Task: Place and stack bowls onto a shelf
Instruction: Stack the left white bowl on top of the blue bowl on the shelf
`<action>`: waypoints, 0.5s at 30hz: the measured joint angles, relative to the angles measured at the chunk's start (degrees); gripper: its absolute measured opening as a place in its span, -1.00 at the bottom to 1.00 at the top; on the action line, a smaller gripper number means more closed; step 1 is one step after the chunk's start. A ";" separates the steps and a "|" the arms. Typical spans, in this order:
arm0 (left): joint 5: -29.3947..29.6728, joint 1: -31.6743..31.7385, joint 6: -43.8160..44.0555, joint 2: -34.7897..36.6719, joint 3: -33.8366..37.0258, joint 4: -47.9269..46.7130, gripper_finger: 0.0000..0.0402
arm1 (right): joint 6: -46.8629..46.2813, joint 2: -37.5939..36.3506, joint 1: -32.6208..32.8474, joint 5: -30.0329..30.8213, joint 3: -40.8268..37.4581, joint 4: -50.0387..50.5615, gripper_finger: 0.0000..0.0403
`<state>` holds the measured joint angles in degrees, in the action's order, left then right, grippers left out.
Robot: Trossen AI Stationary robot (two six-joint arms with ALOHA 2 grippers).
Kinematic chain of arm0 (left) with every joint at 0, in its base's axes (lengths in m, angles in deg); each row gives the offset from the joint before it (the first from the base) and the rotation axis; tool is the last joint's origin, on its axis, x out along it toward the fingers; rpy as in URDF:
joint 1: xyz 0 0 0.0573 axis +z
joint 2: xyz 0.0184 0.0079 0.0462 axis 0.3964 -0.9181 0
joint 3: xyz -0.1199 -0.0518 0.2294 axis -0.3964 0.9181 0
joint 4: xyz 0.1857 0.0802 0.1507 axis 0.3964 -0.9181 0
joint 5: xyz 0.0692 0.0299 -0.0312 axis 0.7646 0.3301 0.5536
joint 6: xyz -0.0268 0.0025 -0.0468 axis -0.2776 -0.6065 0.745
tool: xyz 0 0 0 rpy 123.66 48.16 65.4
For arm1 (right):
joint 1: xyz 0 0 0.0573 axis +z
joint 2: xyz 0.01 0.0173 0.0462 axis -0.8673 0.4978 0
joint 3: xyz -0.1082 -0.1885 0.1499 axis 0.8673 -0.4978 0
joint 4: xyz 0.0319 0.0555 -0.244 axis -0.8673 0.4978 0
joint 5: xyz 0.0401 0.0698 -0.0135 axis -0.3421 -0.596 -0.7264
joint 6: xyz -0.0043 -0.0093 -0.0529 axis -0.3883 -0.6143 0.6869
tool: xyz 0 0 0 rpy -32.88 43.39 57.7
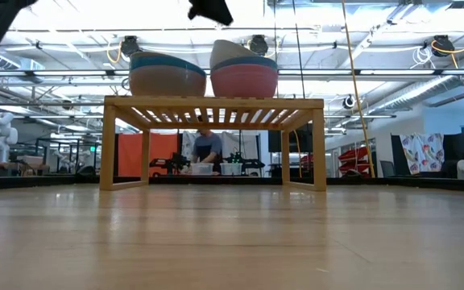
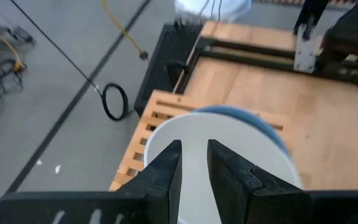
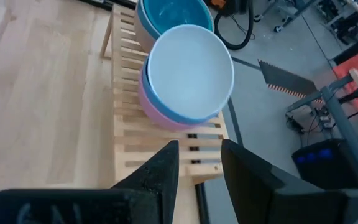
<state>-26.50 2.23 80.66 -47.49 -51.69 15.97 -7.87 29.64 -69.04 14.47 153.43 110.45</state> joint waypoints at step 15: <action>9.56 -1.35 2.81 12.82 0.00 -8.06 -0.59 | 9.32 17.91 -5.87 -15.16 -0.04 -26.22 -0.42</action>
<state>-16.93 0.88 83.47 -34.68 -51.69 7.91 1.45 47.55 -74.91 -0.69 153.39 84.23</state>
